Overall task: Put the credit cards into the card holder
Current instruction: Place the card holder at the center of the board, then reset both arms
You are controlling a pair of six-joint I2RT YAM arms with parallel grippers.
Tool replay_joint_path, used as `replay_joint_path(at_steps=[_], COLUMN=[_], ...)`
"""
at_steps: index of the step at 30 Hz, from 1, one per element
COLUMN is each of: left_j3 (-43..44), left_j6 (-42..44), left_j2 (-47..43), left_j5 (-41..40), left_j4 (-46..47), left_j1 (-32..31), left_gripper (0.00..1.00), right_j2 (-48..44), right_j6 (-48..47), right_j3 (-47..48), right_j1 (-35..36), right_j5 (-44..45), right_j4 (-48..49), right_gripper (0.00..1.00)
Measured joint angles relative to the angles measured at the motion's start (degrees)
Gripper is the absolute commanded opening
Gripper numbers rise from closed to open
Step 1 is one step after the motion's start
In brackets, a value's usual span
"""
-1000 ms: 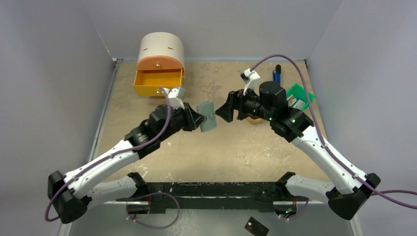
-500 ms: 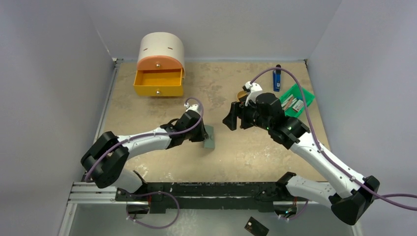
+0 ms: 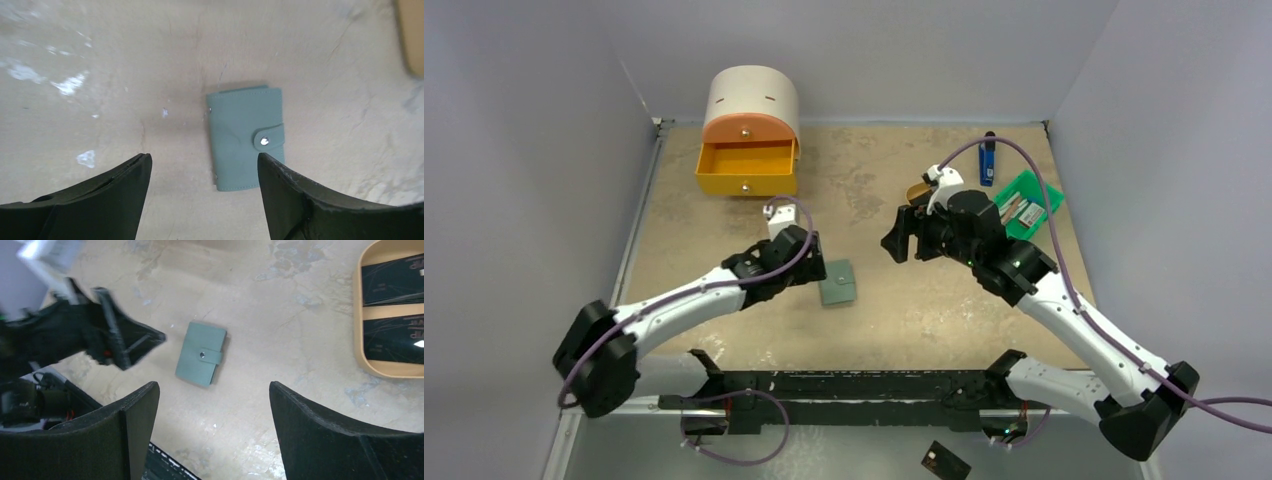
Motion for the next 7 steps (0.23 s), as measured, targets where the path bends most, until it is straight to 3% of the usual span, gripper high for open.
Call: replay_joint_path(at_steps=[7], left_j3=[0.31], left_j6=[-0.44], left_j2=[-17.99], left_j5=[-9.33], left_j4=[-2.73], left_j1=[0.0], left_gripper=[0.78], right_j2=[-3.26], right_j6=[0.79], right_j3=[-0.87], right_j1=[0.02], right_j5=[8.81], right_j4=[1.84], right_gripper=[0.89])
